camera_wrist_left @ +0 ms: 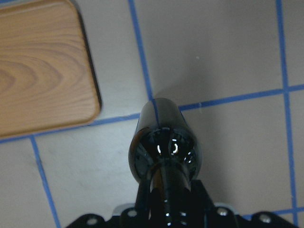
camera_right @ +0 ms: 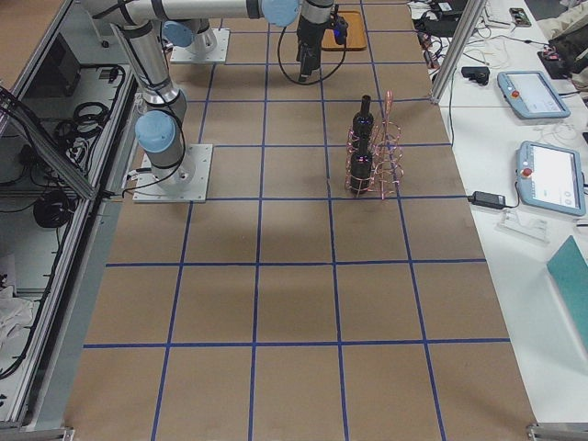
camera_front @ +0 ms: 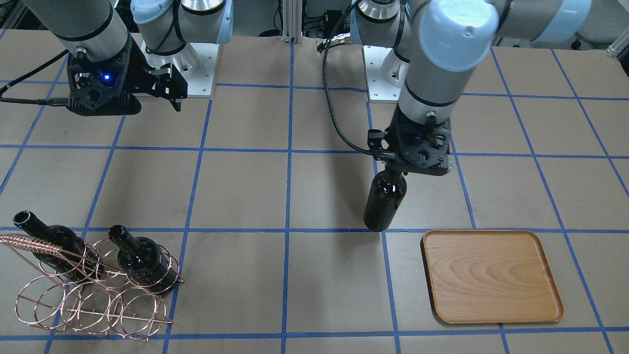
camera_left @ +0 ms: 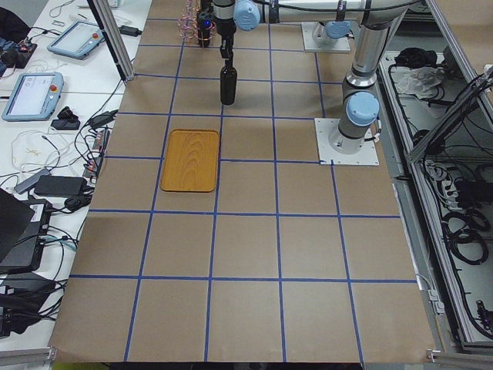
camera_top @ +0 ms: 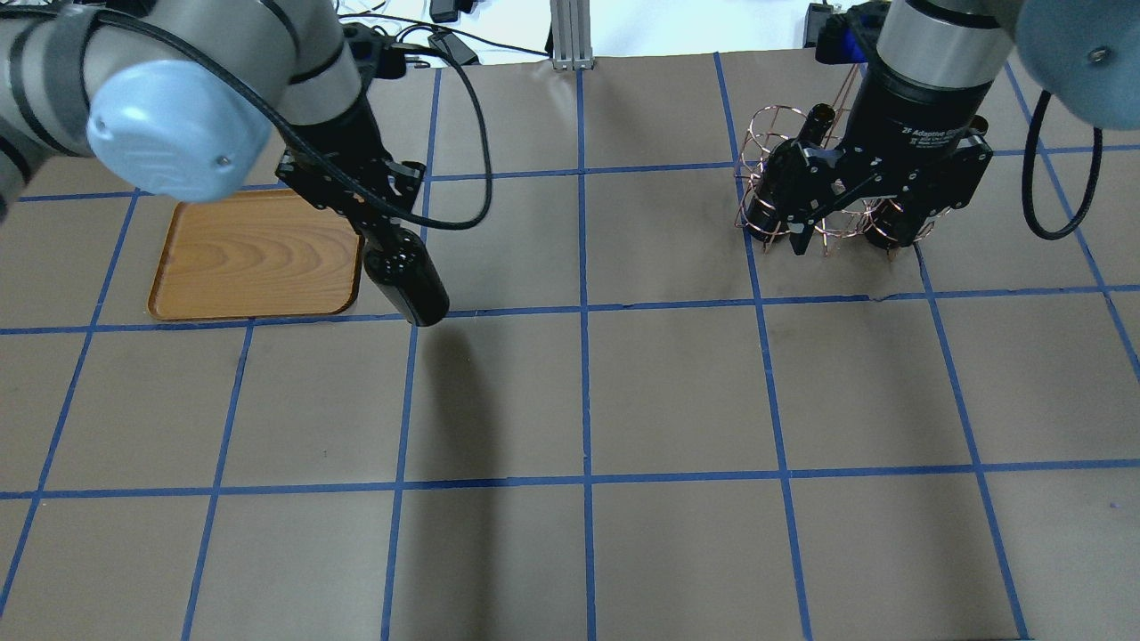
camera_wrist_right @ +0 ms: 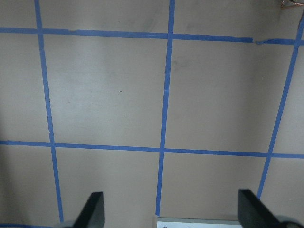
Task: Take wine from basket and place on tray
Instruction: 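Carry the bottle over the wooden tray and lower it onto the tray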
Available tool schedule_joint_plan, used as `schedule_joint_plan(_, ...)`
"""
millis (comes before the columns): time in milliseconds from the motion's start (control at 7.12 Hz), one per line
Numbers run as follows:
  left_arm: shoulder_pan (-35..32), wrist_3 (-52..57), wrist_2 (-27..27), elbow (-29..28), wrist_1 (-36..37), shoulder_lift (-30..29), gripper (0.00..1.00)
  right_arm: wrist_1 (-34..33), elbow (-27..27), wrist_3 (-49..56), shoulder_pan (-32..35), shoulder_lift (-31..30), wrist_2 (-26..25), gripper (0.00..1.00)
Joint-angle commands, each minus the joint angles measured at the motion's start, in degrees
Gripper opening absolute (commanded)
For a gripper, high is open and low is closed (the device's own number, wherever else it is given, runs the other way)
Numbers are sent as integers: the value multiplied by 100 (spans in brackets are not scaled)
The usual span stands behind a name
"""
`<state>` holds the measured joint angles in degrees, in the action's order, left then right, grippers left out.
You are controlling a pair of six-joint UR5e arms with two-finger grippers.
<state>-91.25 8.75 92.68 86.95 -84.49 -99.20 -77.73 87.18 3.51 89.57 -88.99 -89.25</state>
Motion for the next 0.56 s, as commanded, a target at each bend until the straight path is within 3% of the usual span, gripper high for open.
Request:
schedule_joint_plan(0, 1087, 1257, 188, -650, 73, -396, 0, -223, -16, -35, -1, -153, -48, 100)
schedule_joint_plan(140, 1457, 1409, 129, -827, 221, -703, 0, -643, -8, -35, -1, -189, -153, 100)
schedule_joint_plan(421, 2099, 1533, -334, -899, 802, -1135, 0, -647, -8, -96, -1, -198, -180, 100)
